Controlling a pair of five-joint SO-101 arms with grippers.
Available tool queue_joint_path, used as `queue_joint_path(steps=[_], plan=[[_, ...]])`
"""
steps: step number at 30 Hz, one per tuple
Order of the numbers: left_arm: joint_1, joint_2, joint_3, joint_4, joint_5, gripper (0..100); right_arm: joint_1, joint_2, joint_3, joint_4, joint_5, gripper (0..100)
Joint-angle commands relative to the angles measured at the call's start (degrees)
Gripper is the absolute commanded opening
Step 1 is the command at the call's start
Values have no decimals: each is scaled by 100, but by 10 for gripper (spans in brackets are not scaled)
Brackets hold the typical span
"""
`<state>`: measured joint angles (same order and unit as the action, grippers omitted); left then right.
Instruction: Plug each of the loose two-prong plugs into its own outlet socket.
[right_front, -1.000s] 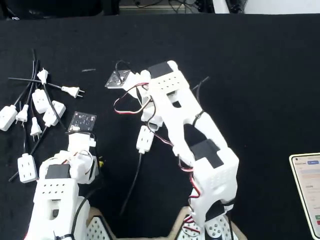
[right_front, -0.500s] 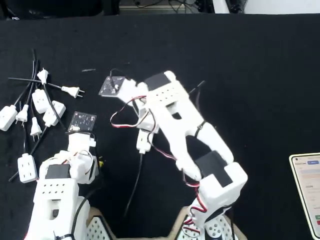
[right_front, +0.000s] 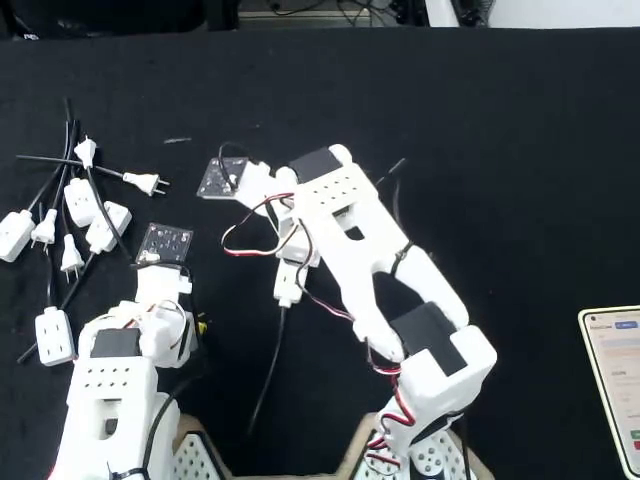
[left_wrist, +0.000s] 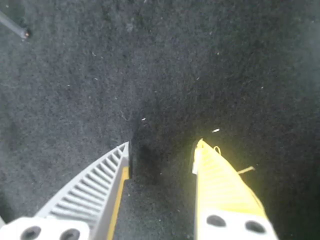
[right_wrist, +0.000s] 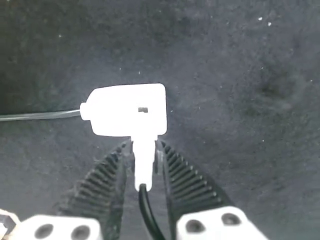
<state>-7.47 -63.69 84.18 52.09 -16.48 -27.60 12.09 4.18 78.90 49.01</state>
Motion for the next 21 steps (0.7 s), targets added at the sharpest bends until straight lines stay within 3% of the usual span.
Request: queue_joint_path(steps=[1, 21], plan=[[-31, -88, -31, -70, 44, 216, 0, -400, -4, -70, 141, 10], [-31, -88, -31, -70, 44, 216, 123, -400, -277, -26, 264, 10]])
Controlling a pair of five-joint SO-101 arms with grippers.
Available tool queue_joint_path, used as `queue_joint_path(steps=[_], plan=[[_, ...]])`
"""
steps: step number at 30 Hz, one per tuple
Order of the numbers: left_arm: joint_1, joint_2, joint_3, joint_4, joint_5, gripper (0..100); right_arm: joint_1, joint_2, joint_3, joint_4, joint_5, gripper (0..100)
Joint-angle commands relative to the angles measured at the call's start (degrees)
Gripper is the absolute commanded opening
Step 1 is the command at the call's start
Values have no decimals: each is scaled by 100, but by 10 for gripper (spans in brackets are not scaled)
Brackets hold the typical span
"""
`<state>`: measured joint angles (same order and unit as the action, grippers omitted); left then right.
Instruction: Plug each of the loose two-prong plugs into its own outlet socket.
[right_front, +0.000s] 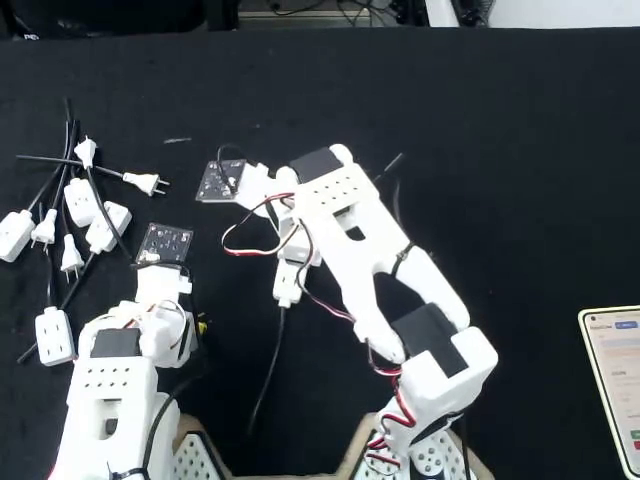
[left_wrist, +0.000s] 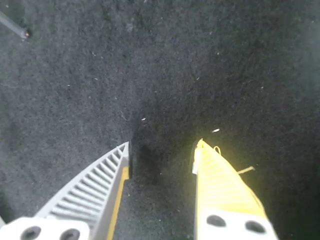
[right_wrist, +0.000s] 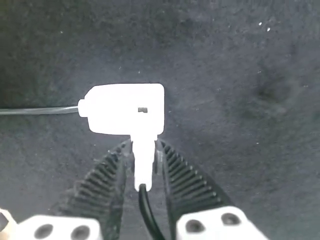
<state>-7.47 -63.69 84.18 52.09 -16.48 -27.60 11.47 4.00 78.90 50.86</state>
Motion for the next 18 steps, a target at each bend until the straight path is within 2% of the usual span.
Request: queue_joint_path(steps=[1, 18], plan=[[-31, -88, -31, -70, 44, 216, 123, -330, -242, -35, 79, 10], [-31, -88, -31, -79, 44, 216, 308, -286, -242, 9, 378, 10]])
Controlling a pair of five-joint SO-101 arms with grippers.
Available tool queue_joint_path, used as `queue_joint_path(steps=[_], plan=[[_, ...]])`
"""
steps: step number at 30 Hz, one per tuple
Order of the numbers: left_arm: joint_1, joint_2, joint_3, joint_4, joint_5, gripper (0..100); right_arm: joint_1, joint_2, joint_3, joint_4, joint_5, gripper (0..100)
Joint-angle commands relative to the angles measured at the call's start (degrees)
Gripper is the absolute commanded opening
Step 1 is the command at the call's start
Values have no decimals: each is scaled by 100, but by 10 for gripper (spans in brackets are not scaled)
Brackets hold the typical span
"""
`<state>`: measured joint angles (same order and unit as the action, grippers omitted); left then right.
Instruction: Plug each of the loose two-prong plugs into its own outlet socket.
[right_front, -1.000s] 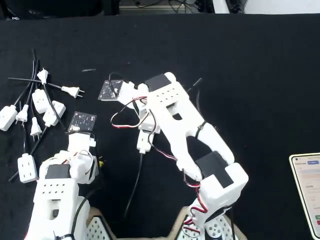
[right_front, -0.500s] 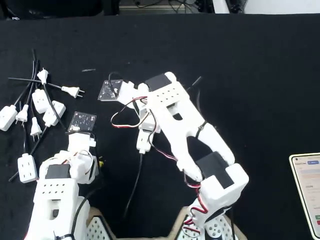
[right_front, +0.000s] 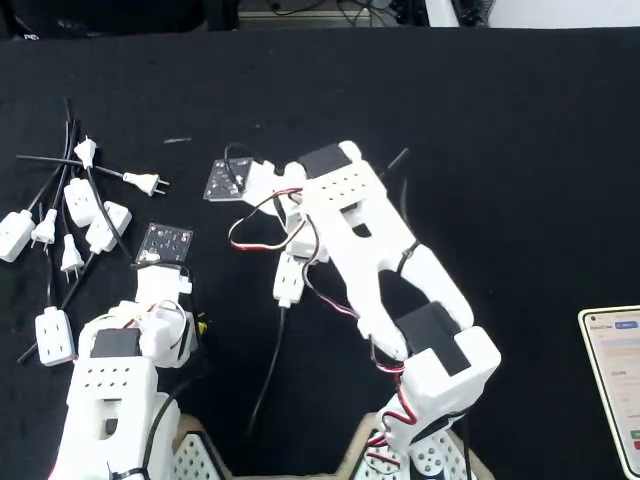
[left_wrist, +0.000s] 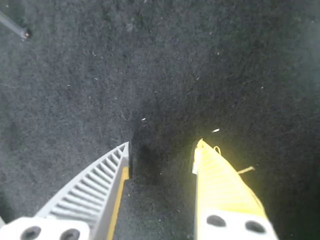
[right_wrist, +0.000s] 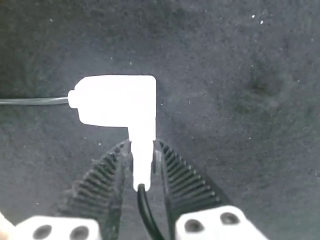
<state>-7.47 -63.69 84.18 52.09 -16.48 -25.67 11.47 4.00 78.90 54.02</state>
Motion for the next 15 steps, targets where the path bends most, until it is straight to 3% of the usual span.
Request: queue_joint_path(steps=[1, 15], plan=[[-31, -88, -31, -79, 44, 216, 105, -233, -259, 9, 62, 10], [-31, -88, -31, -79, 44, 216, -202, 224, -532, 44, -158, 10]])
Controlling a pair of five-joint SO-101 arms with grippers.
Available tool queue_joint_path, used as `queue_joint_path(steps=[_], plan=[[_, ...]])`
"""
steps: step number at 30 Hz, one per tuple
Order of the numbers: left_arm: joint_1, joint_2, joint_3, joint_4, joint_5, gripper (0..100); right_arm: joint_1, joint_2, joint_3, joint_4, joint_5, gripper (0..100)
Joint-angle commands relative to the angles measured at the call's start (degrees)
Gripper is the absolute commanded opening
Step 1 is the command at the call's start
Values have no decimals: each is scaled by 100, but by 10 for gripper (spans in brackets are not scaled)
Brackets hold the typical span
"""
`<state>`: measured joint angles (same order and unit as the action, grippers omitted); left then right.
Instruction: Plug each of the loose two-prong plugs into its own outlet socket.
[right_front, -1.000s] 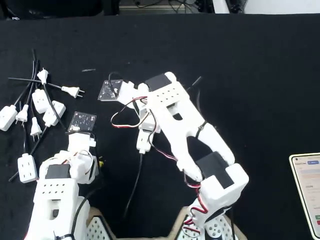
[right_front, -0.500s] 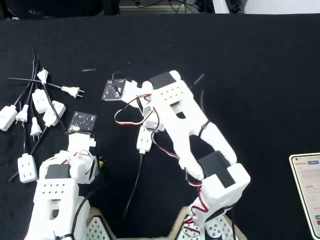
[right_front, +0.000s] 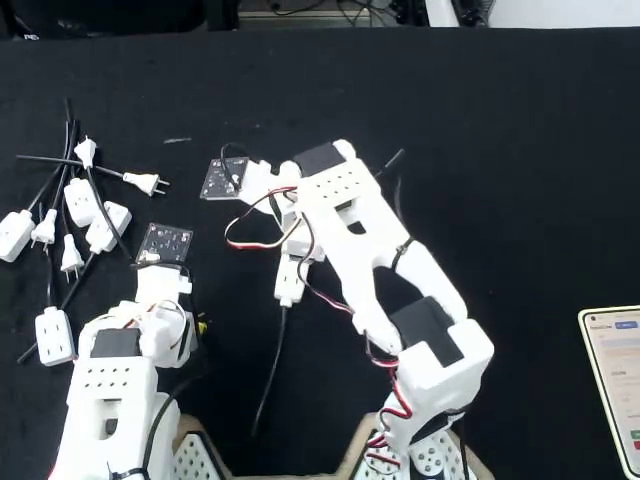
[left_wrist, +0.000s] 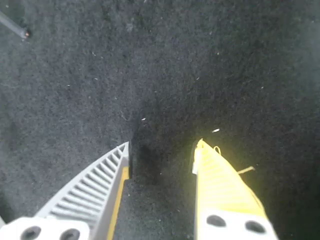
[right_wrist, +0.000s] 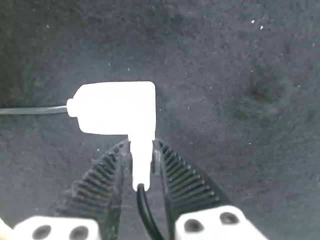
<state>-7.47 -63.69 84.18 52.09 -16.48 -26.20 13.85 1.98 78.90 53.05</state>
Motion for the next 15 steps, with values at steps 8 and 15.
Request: queue_joint_path(steps=[8, 15], plan=[[-31, -88, -31, -79, 44, 216, -149, 13, -224, 44, -26, 10], [-31, -88, -31, -79, 44, 216, -237, 13, -163, 9, -26, 10]])
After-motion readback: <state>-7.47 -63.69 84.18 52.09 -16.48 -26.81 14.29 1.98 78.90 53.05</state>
